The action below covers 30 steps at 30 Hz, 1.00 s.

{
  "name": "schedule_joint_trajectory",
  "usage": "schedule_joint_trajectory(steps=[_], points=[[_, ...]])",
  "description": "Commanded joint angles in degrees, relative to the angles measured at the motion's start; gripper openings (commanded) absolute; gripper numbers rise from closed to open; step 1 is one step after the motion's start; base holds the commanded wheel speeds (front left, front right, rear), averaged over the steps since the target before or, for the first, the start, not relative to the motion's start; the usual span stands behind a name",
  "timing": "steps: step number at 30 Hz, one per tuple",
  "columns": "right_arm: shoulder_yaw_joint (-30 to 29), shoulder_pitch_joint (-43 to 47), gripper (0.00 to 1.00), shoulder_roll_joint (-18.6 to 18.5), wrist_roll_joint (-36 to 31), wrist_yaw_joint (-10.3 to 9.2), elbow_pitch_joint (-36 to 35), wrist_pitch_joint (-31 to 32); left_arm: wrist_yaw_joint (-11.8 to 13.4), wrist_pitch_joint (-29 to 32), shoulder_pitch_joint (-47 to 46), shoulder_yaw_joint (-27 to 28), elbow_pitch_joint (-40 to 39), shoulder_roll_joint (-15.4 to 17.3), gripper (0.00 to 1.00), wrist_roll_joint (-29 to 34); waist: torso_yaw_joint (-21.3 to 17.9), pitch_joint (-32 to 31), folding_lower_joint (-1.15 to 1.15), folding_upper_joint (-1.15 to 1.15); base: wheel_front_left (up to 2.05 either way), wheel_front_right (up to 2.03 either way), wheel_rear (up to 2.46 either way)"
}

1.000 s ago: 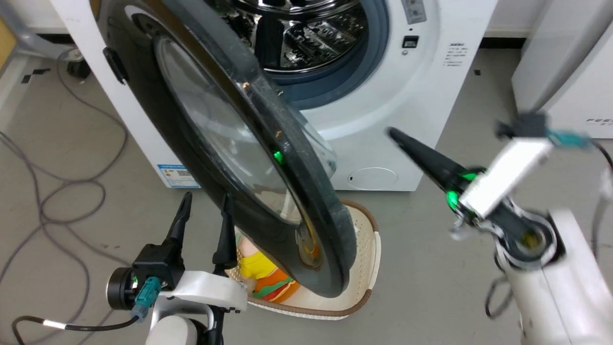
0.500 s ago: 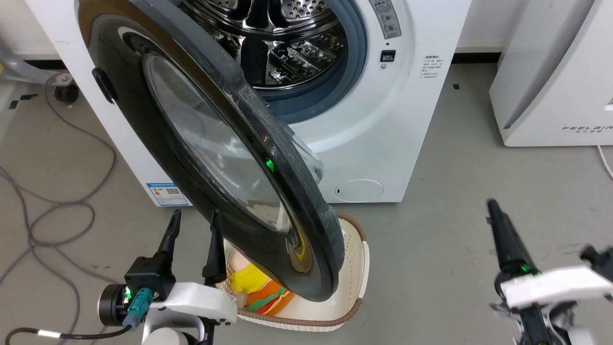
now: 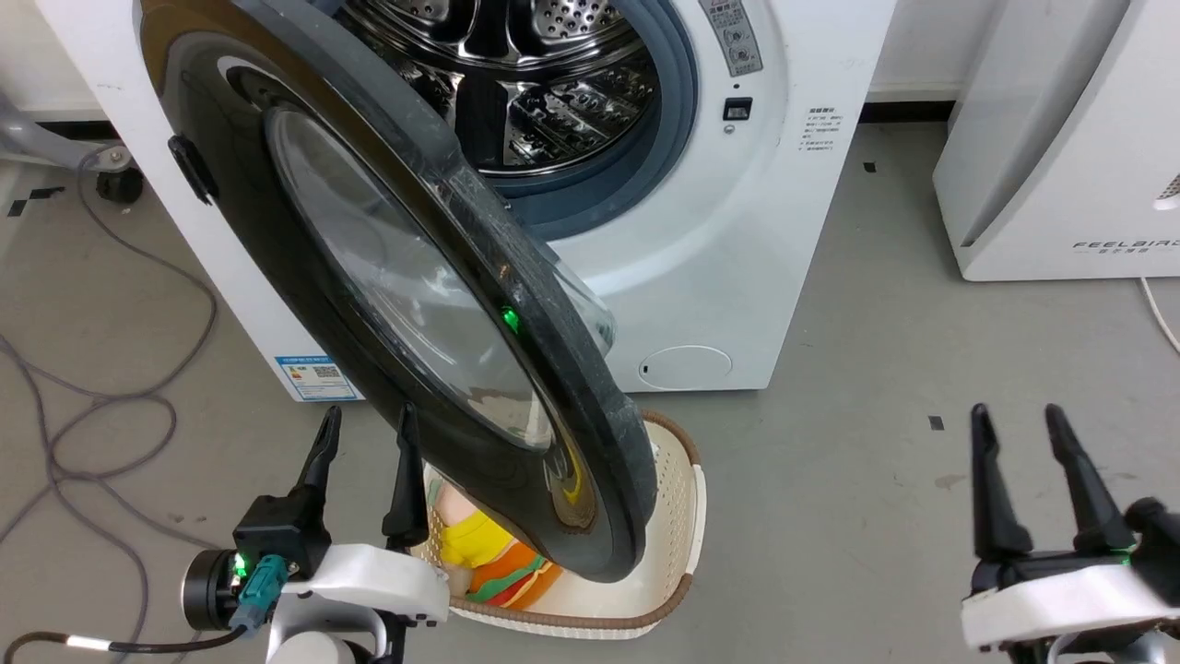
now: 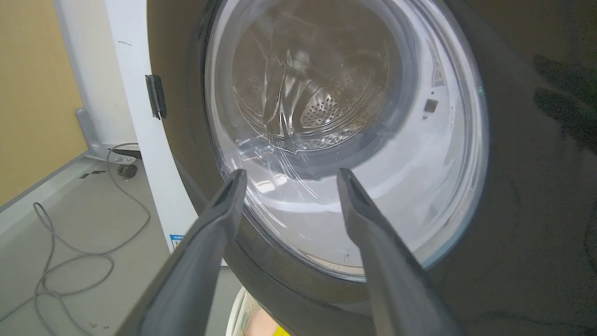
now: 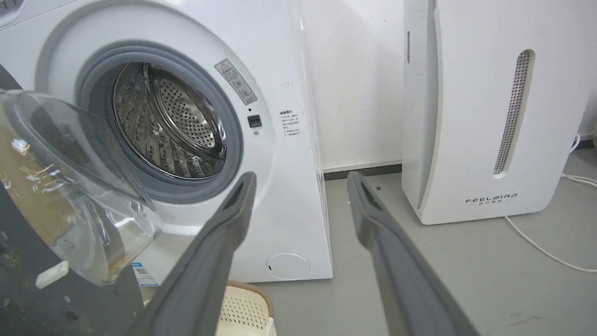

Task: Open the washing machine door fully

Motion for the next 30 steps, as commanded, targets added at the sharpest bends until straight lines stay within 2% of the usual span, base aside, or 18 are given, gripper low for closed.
schedule_joint_trajectory(steps=[1,8,9,10,20,30], points=[[0.8,1.6,1.0,0.3,-2.5,0.05,-1.4,0.7,-0.1,-0.3,0.3,0.4,0.2,0.1,1.0,0.4,0.0,-0.1,0.0,0.0,0.0,0.0,0.0],[3.3,3.6,1.0,0.3,-10.7,0.05,-4.9,3.9,-0.2,-0.3,0.5,0.3,0.6,0.1,0.98,0.5,0.2,-0.5,0.0,0.0,0.0,0.0,0.0],[3.6,3.8,1.0,0.3,-11.2,0.05,-5.3,4.2,-0.2,-0.3,0.5,0.2,0.7,0.1,0.38,0.6,0.2,-0.5,0.0,0.0,0.0,0.0,0.0],[3.8,3.9,1.0,0.3,-11.4,0.05,-5.6,4.5,-0.3,-0.3,0.4,0.2,0.7,0.1,0.0,0.6,0.3,-0.5,0.0,0.0,0.0,0.0,0.0],[4.1,4.5,1.0,0.4,-10.1,0.05,-5.5,5.7,-1.3,-0.3,0.6,-0.6,0.2,0.1,0.0,1.4,1.0,-0.9,0.0,0.0,0.0,0.0,0.0],[3.8,4.5,1.0,0.4,-9.4,0.05,-4.9,5.8,-2.9,-0.3,-0.6,-1.1,-3.7,0.2,0.0,3.1,1.1,-0.9,0.0,0.0,0.0,0.0,0.0]])
